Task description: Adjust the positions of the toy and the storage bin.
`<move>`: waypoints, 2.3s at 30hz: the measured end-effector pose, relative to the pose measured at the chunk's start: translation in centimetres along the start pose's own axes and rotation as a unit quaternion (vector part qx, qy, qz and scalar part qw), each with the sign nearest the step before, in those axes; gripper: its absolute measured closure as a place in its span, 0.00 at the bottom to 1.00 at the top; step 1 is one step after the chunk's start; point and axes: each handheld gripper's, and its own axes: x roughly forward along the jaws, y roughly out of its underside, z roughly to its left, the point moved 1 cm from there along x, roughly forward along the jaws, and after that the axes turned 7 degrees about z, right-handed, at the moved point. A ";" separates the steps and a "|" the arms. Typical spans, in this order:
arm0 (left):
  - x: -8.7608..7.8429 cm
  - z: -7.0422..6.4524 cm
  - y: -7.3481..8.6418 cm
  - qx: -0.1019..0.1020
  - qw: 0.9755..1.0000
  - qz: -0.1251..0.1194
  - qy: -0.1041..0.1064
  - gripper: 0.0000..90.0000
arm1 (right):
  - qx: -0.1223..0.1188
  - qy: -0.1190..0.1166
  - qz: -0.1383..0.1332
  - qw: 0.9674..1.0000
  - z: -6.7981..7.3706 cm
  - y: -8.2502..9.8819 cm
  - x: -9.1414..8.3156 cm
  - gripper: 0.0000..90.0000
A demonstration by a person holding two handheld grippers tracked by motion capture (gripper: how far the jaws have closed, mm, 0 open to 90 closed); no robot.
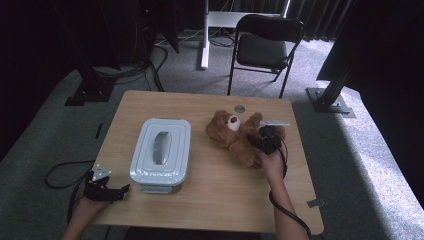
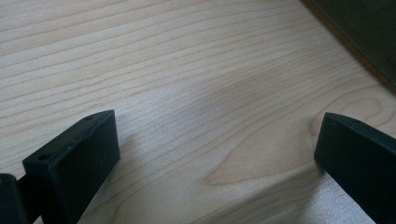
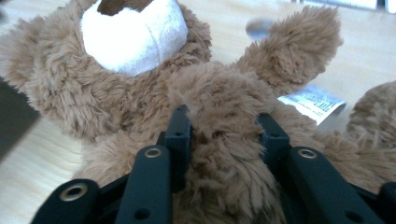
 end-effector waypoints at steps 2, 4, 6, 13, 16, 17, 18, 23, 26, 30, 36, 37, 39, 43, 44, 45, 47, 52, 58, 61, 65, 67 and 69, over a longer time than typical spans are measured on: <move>0.0 0.0 0.0 0.000 1.000 0.000 0.000 0.01 | 0.009 -0.011 0.003 1.000 -0.2 0.5 1.2 0.58; 0.0 0.0 0.0 -0.001 1.000 0.000 -0.001 0.01 | 0.018 -0.007 -0.009 1.000 -0.2 0.4 1.0 0.50; 0.0 0.0 0.0 -0.001 1.000 0.000 -0.001 0.01 | 0.030 -0.017 -0.015 0.999 -0.5 0.1 0.3 0.44; 0.0 0.0 0.0 -0.001 1.000 0.000 -0.001 0.01 | 0.030 -0.018 -0.039 0.999 -1.2 0.1 -2.9 0.36; 0.0 0.0 0.0 -0.002 1.000 0.000 -0.001 0.01 | 0.030 -0.017 -0.030 0.999 -1.9 1.2 -4.0 0.32; 0.0 0.0 0.0 -0.002 1.000 0.000 -0.001 0.01 | 0.028 -0.017 -0.025 0.999 -2.2 1.7 -4.3 0.31; 0.0 0.0 0.0 -0.002 1.000 0.000 -0.001 0.01 | 0.028 -0.014 -0.021 0.999 -2.5 2.3 -4.7 0.31; 0.0 0.0 0.0 -0.002 1.000 0.000 -0.002 0.01 | 0.044 -0.027 -0.001 0.999 -3.9 5.6 -6.1 0.28; 0.0 0.0 0.0 -0.002 1.000 0.001 -0.002 0.01 | 0.049 -0.038 0.017 0.998 -4.2 7.7 -6.4 0.28; 0.0 0.0 0.0 -0.002 1.000 0.000 -0.002 0.01 | 0.040 -0.056 0.036 0.997 -3.7 9.9 -6.2 0.42; 0.0 0.0 0.0 -0.002 1.000 0.001 -0.002 0.01 | 0.016 -0.061 0.043 0.997 -1.9 11.2 -6.7 0.70; 0.0 0.0 0.0 -0.002 1.000 0.000 -0.002 0.01 | 0.013 -0.068 0.043 0.997 -1.4 11.4 -6.8 0.70; 0.0 0.0 0.0 -0.002 1.000 0.000 -0.002 0.01 | 0.004 -0.076 0.046 0.996 -0.4 11.6 -6.8 0.72; 0.0 0.0 0.0 -0.001 1.000 0.001 -0.002 0.01 | -0.017 -0.121 0.049 0.991 2.3 11.4 -6.7 0.72; 0.0 0.0 0.0 -0.001 1.000 0.001 -0.002 0.01 | -0.024 -0.133 0.051 0.990 3.1 11.2 -6.7 0.72; 0.0 0.0 0.0 -0.002 1.000 0.000 -0.002 0.01 | -0.029 -0.140 0.050 0.988 3.6 11.1 -6.7 0.72; 0.0 0.0 0.0 -0.001 1.000 0.000 -0.002 0.01 | -0.038 -0.161 0.048 0.985 5.0 10.8 -6.6 0.70; 0.0 0.0 0.0 -0.001 1.000 0.001 -0.002 0.01 | -0.050 -0.202 0.043 0.977 8.2 9.9 -5.7 0.61; 0.0 0.0 0.0 0.000 1.000 0.000 -0.001 0.01 | -0.076 -0.222 0.058 0.970 11.3 9.2 -3.3 0.55; 0.0 0.0 0.0 0.000 1.000 0.000 -0.001 0.01 | -0.085 -0.253 0.059 0.962 12.6 8.7 -3.0 0.51; 0.0 0.0 0.0 0.000 1.000 0.000 -0.001 0.01 | -0.090 -0.253 0.034 0.963 12.6 7.8 -4.7 0.47; 0.0 0.0 0.0 0.000 1.000 0.000 -0.001 0.01 | -0.085 -0.245 0.017 0.966 11.8 7.2 -5.6 0.44; 0.0 0.0 0.0 0.000 1.000 0.001 -0.001 0.01 | -0.074 -0.232 -0.004 0.970 10.6 6.3 -6.5 0.42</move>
